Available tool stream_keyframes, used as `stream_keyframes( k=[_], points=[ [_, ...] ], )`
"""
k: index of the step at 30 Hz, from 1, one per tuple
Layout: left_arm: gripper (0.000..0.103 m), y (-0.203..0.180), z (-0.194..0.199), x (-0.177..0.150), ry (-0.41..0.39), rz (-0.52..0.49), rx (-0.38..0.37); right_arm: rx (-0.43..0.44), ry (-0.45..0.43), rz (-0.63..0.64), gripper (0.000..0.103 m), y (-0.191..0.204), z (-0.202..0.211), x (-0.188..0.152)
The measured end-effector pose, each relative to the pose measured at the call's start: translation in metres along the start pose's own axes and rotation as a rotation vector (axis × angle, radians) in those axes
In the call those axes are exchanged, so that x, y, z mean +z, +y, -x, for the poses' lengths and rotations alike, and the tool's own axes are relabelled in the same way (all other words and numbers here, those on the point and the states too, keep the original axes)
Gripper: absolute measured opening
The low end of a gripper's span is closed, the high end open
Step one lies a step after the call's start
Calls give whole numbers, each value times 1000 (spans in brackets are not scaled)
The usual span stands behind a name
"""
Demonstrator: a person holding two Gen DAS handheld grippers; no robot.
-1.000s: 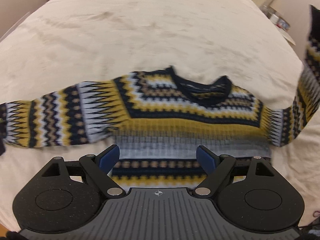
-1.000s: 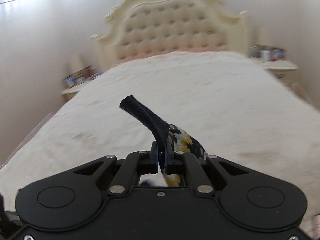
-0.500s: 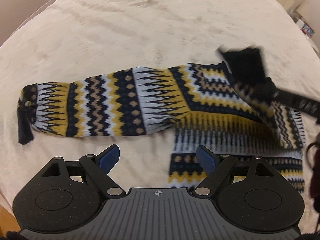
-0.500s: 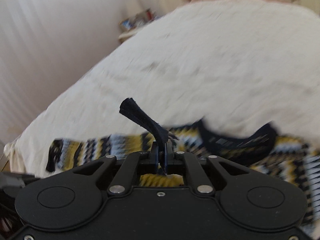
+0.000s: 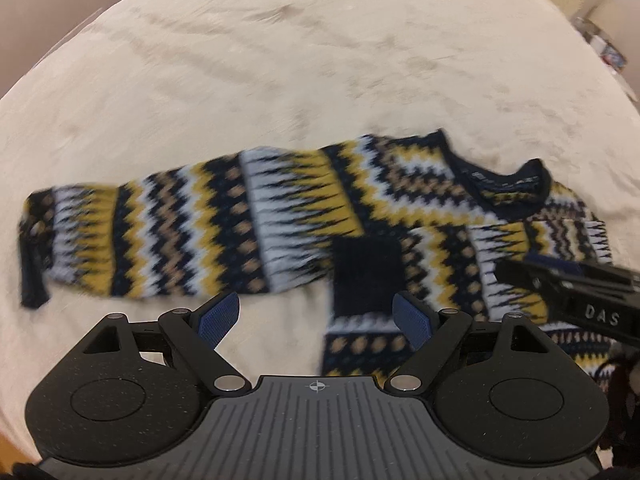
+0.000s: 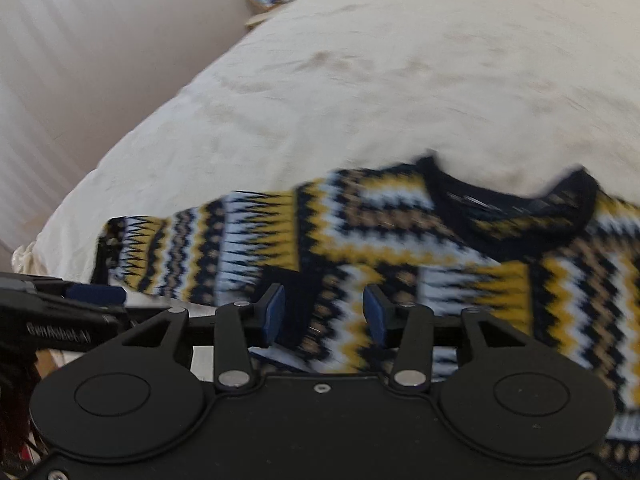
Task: Fold small clothes
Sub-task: 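Carry the sleeve across the sweater front and release it with the right tool, then withdraw the right tool and move the left tool toward the other sleeve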
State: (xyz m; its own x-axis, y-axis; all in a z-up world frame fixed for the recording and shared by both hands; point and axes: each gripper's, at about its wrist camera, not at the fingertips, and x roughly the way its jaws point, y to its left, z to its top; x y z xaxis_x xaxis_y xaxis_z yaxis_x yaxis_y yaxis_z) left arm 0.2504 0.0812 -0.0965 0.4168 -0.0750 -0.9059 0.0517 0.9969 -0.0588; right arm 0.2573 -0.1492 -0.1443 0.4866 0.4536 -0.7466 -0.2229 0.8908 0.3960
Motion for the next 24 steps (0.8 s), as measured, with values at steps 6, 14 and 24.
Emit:
stream_keyframes(
  k=[6,14,24],
  points=[
    [85,-42,-20,6,-33,-81,-93,-124,-16,-118,68,-63,31,-17],
    [85,-82,-52,2,-11,-158,-84,-262,-62,-261,95,-156,72,-26],
    [86,-84,-101,-7,87,-93,-5,-268,-27,-379,97,-246,62,-12]
  ],
)
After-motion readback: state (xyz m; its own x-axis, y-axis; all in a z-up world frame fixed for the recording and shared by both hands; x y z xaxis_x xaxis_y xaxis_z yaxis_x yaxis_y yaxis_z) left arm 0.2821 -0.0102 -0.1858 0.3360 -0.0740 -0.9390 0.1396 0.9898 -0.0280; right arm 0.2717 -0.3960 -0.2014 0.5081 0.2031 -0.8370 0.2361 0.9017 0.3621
